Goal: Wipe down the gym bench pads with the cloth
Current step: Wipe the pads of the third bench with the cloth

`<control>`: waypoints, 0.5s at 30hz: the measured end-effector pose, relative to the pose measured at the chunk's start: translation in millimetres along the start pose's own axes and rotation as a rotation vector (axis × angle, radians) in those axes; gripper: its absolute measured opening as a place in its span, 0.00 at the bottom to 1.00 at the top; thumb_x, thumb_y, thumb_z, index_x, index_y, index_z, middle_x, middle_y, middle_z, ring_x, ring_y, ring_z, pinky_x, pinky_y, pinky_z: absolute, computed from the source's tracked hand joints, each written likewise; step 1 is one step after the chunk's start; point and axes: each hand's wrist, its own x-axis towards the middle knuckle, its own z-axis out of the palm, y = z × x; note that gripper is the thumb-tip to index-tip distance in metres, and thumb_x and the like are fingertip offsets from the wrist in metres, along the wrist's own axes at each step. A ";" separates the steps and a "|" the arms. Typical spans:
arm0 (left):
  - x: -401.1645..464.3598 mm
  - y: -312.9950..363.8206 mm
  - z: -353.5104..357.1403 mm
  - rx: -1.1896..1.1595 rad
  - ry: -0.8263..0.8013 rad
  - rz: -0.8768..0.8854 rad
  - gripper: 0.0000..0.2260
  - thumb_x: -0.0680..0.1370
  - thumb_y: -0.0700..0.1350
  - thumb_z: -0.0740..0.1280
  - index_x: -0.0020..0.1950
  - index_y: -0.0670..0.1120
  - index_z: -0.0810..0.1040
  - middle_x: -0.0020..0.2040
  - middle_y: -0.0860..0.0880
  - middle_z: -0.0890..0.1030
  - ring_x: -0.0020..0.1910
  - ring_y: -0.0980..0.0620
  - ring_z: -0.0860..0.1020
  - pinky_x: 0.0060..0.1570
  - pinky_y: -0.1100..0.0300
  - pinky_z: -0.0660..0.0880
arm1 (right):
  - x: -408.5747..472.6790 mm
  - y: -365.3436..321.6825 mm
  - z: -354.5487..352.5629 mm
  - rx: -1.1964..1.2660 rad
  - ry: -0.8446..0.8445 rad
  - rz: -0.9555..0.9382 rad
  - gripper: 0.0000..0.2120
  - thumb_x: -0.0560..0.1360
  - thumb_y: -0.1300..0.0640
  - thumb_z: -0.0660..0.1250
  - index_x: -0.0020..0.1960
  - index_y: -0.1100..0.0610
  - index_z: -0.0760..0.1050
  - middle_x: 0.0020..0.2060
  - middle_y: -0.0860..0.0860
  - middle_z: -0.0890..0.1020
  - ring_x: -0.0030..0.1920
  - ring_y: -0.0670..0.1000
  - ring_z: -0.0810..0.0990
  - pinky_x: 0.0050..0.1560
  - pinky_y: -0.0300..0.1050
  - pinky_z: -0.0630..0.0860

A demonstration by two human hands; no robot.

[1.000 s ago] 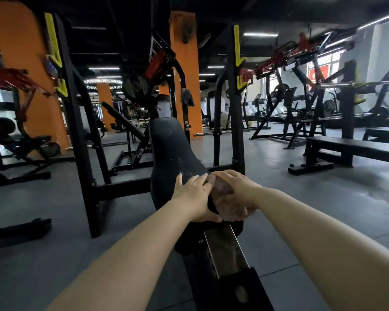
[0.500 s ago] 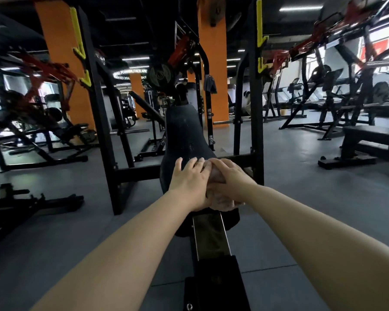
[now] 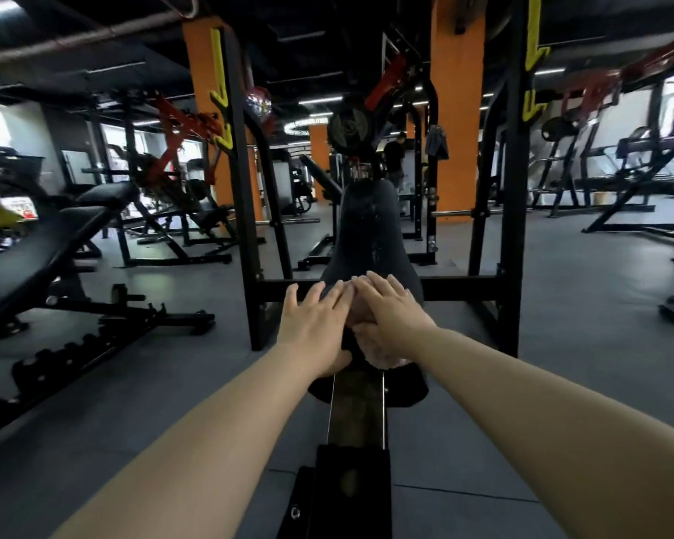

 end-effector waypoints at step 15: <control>-0.1 86.5 -6.6 0.178 -0.122 -0.063 0.38 0.78 0.50 0.62 0.77 0.50 0.37 0.77 0.51 0.37 0.76 0.48 0.39 0.72 0.44 0.38 | -20.0 76.5 21.8 0.349 -0.146 -0.057 0.38 0.80 0.54 0.60 0.77 0.50 0.35 0.77 0.48 0.41 0.77 0.49 0.44 0.75 0.47 0.51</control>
